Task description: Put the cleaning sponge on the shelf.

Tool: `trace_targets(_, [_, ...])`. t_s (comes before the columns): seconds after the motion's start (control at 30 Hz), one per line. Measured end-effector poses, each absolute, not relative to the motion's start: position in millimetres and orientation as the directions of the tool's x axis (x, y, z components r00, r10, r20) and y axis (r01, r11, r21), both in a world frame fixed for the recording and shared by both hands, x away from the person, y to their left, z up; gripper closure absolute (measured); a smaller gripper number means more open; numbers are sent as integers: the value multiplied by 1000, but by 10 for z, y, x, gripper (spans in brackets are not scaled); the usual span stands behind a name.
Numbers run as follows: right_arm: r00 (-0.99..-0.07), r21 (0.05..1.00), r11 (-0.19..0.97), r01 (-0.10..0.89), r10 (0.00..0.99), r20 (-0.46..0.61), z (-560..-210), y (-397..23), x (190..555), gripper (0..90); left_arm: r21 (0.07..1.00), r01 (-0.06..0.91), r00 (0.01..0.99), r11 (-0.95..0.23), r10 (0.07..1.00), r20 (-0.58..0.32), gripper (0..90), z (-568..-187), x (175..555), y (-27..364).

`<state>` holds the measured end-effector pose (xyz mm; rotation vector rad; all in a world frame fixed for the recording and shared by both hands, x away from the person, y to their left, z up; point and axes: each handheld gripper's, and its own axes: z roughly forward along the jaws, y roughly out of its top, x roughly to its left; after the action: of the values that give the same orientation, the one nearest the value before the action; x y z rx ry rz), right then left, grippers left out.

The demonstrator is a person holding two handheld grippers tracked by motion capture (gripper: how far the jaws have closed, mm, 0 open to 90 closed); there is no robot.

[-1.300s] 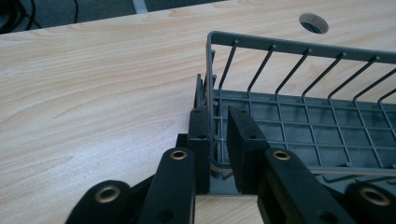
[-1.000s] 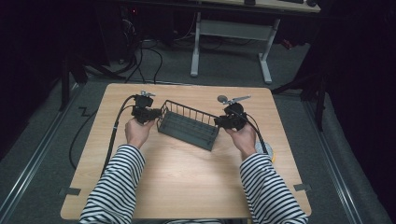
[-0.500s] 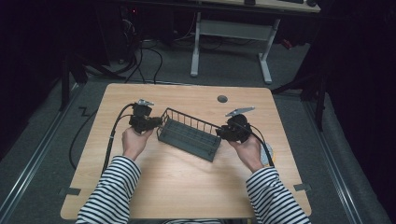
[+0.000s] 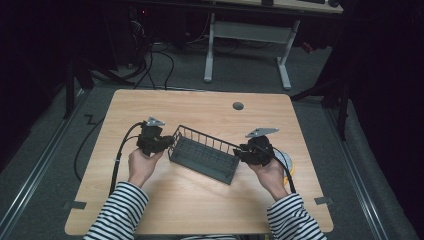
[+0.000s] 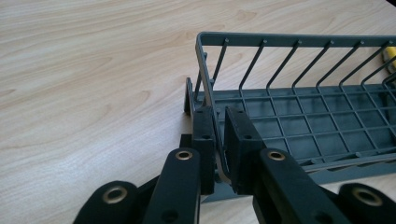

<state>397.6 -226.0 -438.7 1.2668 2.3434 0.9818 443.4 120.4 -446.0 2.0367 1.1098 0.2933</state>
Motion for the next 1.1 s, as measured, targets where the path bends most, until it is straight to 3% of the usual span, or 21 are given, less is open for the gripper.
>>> trace_targets(0.33, [-571,698,382,606,819,48,-4409,-2270,3837,607,735,602,605,-313,779,-164,825,-4470,4328,1200])
trace_targets(0.47, [-574,687,398,608,818,34,-4426,-2241,3838,543,740,598,606,-309,779,-165,822,-4476,4314,1200])
trace_targets(0.77, [-531,744,291,602,841,102,-4379,-2404,3767,442,775,567,600,-280,785,-156,430,-4436,4259,1272])
trace_targets(0.9, [-513,782,249,571,852,103,-4307,-2516,3693,446,798,547,594,-253,789,-156,361,-4384,4192,1342])
trace_targets(1.1, [-482,809,211,548,871,100,-4221,-2723,3596,453,813,540,582,-218,794,-174,331,-4414,4053,1537])
